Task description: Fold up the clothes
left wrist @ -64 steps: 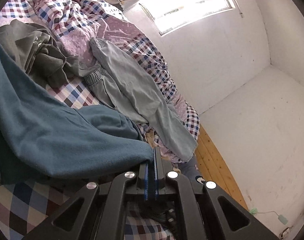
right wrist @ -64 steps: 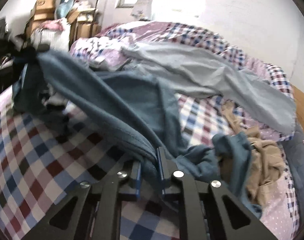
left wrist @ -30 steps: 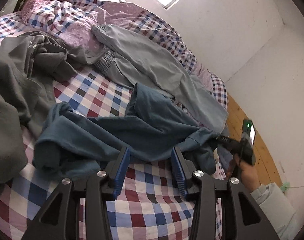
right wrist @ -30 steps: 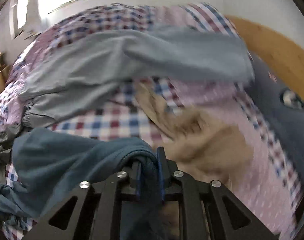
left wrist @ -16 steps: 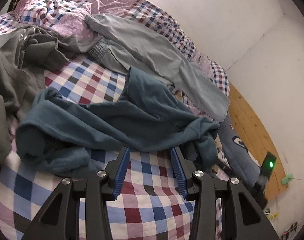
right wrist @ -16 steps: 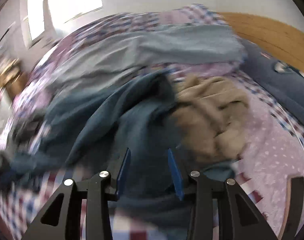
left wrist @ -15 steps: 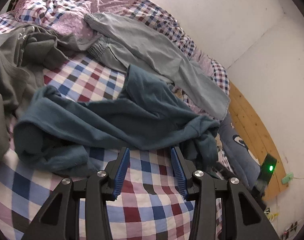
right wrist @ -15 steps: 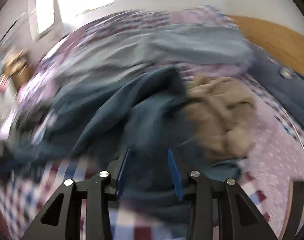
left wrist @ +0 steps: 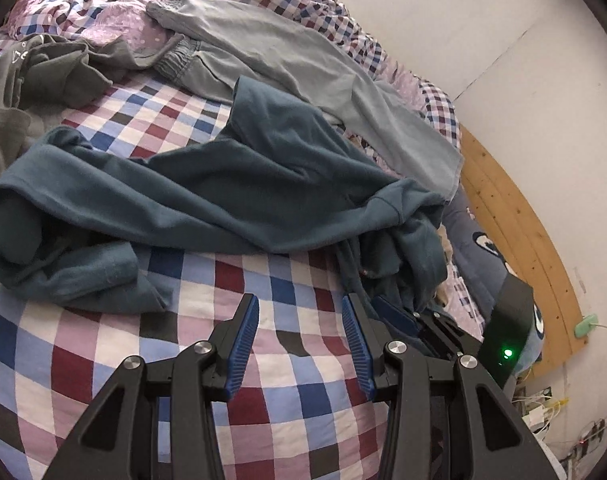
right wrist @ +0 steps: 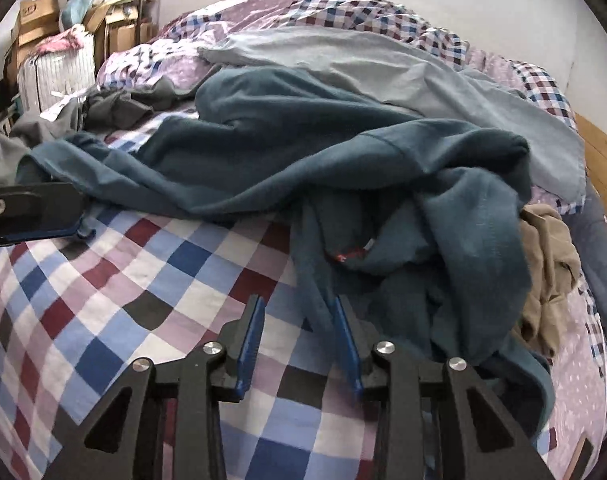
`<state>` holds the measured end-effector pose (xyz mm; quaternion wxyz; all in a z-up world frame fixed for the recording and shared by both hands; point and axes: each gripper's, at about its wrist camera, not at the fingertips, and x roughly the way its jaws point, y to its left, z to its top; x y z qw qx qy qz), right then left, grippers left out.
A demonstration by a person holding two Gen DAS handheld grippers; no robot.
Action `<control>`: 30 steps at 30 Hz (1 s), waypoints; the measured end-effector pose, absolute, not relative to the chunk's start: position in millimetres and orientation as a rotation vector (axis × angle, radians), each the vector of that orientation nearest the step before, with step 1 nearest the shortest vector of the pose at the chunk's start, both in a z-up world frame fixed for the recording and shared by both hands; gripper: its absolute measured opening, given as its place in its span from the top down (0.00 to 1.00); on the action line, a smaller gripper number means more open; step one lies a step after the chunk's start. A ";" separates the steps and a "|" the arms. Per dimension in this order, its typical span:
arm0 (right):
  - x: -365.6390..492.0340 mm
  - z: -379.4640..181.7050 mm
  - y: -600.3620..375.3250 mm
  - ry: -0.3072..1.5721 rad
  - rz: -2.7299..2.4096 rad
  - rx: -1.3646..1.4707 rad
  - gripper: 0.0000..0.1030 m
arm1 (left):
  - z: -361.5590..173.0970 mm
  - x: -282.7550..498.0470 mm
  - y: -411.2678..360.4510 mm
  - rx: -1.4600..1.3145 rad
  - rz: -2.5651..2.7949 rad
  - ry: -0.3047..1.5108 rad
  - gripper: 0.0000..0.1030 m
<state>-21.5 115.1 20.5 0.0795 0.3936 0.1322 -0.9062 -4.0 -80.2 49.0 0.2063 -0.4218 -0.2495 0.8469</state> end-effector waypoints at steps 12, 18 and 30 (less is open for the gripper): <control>-44.2 1.6 119.6 0.415 -2.686 1.267 0.93 | 44.0 -7.2 -75.3 -1.199 2.329 -0.708 0.55; -40.1 2.1 113.5 0.447 -2.673 1.234 0.86 | 41.6 -3.7 -70.6 -1.204 2.326 -0.693 0.55; -43.2 -4.4 108.5 0.492 -2.683 1.227 0.82 | 32.6 -3.6 -66.0 -1.233 2.276 -0.742 0.55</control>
